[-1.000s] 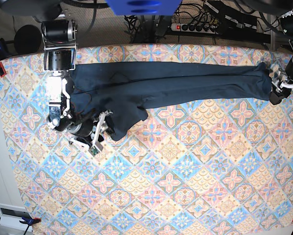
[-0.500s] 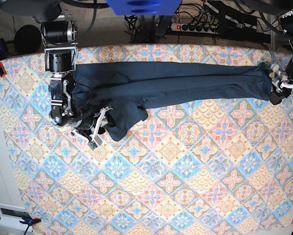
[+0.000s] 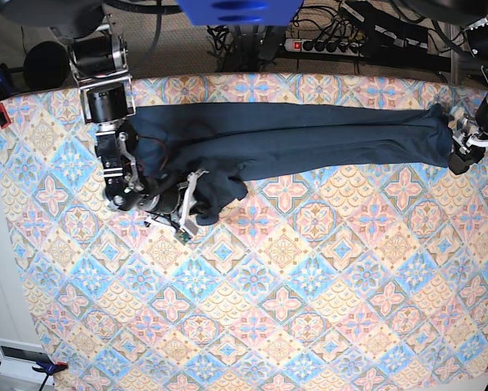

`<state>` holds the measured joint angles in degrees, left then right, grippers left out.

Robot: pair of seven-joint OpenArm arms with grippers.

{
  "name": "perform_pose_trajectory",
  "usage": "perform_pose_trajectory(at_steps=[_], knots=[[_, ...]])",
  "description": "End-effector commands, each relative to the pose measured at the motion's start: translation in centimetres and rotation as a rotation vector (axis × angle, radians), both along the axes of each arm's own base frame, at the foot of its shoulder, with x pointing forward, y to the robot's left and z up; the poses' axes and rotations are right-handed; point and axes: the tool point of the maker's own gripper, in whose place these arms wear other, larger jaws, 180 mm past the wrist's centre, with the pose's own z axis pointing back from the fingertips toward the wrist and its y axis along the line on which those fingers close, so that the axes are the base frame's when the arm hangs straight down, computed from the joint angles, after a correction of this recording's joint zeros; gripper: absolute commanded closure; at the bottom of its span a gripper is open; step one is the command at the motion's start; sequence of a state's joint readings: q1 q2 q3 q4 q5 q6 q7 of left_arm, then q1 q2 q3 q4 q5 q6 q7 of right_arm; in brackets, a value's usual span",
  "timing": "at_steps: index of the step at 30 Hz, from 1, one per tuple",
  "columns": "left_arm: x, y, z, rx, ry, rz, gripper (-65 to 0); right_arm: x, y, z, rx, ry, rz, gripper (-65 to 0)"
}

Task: Layout the t-shirt on the table in an organized manner, then fold the t-shirt properly
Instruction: 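Fold the strip end held by the right gripper inward toward the left gripper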

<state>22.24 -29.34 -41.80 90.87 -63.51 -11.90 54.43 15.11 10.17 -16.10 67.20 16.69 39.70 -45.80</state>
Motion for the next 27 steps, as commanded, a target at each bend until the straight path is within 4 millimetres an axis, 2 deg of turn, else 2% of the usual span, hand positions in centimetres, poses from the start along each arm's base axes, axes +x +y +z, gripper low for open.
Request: perform_pose_trajectory(at_steps=[1,2,6,9,12,17,19,21,27], knots=[[0.8,0.5,1.7,0.027,-0.048,-0.008,-47.5,1.2,-0.6,1.7,-0.017,-0.055,0.005,-0.8],[0.8,0.5,1.7,0.027,-0.048,-0.008,-47.5,1.5,-0.5,2.8,-0.011,-0.09,0.004,-0.6],[0.8,0.5,1.7,0.027,-0.048,-0.008,-47.5,-0.6,0.4,4.7,0.013,-0.165,0.022,-0.5],[0.8,0.5,1.7,0.027,-0.048,-0.008,-47.5,-0.9,1.5,7.7,0.026,-0.26,0.056,-0.5],[0.8,0.5,1.7,0.027,-0.049,-0.008,-47.5,-2.7,1.6,8.1,0.001,-0.264,0.072,-0.5],[0.8,0.5,1.7,0.026,-0.049,-0.007,-47.5,-5.1,0.0,10.0,-0.035,-0.316,0.057,-0.5],[0.8,0.5,1.7,0.027,-0.049,-0.007,-47.5,-6.1,-0.6,10.2,-0.041,-0.319,0.045,-0.5],[0.7,0.3,1.4,0.019,-0.049,-0.002,-47.5,-7.7,-1.1,9.5,-0.049,-0.29,0.031,-0.5],[1.4,0.3,1.8,0.016,-0.067,-0.001,-47.5,-11.4,-5.0,7.1,-0.103,-0.191,-0.015,-0.5]])
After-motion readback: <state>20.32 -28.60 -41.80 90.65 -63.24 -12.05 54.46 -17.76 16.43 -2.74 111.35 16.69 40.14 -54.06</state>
